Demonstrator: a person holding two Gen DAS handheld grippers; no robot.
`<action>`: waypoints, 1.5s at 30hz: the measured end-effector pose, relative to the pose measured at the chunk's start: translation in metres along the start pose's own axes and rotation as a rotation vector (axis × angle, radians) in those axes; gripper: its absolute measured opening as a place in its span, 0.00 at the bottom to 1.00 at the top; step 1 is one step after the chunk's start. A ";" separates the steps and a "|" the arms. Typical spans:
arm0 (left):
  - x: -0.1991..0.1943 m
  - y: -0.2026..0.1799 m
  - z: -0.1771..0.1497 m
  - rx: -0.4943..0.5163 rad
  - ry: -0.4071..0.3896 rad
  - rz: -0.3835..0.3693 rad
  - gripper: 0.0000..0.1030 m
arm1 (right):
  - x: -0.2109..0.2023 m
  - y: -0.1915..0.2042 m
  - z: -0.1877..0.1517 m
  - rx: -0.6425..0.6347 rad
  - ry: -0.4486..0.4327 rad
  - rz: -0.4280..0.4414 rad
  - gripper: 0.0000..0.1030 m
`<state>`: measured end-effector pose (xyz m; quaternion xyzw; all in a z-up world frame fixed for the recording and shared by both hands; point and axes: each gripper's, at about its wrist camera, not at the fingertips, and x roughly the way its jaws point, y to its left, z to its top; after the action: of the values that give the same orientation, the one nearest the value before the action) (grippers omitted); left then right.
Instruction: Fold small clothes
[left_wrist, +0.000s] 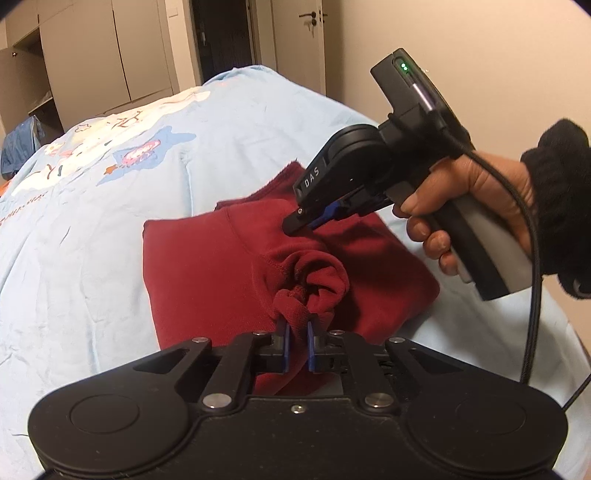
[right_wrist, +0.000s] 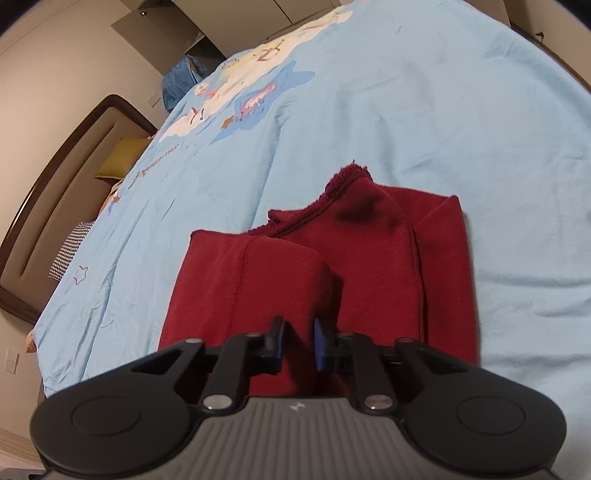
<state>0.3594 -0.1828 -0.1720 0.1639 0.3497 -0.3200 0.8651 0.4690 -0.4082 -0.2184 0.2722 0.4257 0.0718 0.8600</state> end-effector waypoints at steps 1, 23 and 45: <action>-0.002 0.000 0.001 -0.003 -0.009 -0.003 0.08 | -0.003 0.003 0.001 -0.015 -0.012 0.001 0.09; -0.004 -0.028 0.024 0.016 -0.093 -0.112 0.08 | -0.070 0.011 0.023 -0.201 -0.170 -0.079 0.06; 0.029 0.007 0.029 -0.115 0.016 -0.252 0.63 | -0.057 -0.019 0.001 -0.230 -0.100 -0.192 0.21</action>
<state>0.3947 -0.2045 -0.1719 0.0712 0.3923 -0.4044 0.8231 0.4318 -0.4453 -0.1884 0.1333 0.3952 0.0237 0.9086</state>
